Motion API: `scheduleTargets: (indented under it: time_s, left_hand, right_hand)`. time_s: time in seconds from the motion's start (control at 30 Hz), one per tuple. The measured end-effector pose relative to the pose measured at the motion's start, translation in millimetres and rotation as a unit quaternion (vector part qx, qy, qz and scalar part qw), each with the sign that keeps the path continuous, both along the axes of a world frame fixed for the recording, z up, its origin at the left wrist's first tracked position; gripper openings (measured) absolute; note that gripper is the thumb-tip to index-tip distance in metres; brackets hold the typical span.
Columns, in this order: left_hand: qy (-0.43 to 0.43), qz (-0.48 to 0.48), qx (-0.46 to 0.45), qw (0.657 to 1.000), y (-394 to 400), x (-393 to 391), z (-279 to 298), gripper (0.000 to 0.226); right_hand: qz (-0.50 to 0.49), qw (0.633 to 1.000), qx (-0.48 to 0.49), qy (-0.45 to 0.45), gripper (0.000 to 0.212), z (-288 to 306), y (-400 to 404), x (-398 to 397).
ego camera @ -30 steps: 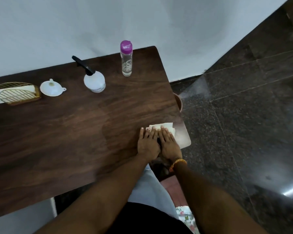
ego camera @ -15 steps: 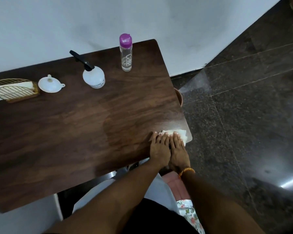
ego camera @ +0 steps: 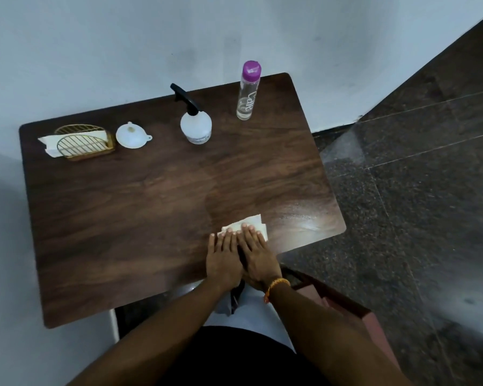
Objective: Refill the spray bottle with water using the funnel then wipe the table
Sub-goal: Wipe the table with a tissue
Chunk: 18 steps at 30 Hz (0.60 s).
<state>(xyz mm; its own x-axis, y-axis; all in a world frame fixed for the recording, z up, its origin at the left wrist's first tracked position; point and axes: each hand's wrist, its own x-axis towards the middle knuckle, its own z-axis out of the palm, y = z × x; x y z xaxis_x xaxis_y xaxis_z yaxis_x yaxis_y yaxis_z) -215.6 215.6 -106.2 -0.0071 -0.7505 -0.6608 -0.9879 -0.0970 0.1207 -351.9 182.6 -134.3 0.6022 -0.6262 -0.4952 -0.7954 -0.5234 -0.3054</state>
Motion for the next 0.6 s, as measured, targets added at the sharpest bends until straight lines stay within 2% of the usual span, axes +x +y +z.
scheduleTargets:
  time_s: [0.17, 0.3, 0.6]
  left_hand:
    - [0.020, 0.025, 0.026, 0.999, 31, -14, 8, 0.075]
    - [0.036, -0.003, 0.020, 0.999, 30, -42, 10, 0.075]
    - [0.058, -0.060, -0.003, 0.996, -48, -138, 1, 0.075]
  right_hand:
    - [0.014, 1.000, -0.005, -0.024, 0.078, 5, 27, -16]
    - [0.012, 1.000, -0.014, -0.021, 0.076, 7, 26, -47]
    - [-0.070, 0.996, -0.043, 0.043, 0.075, -1, -23, -146]
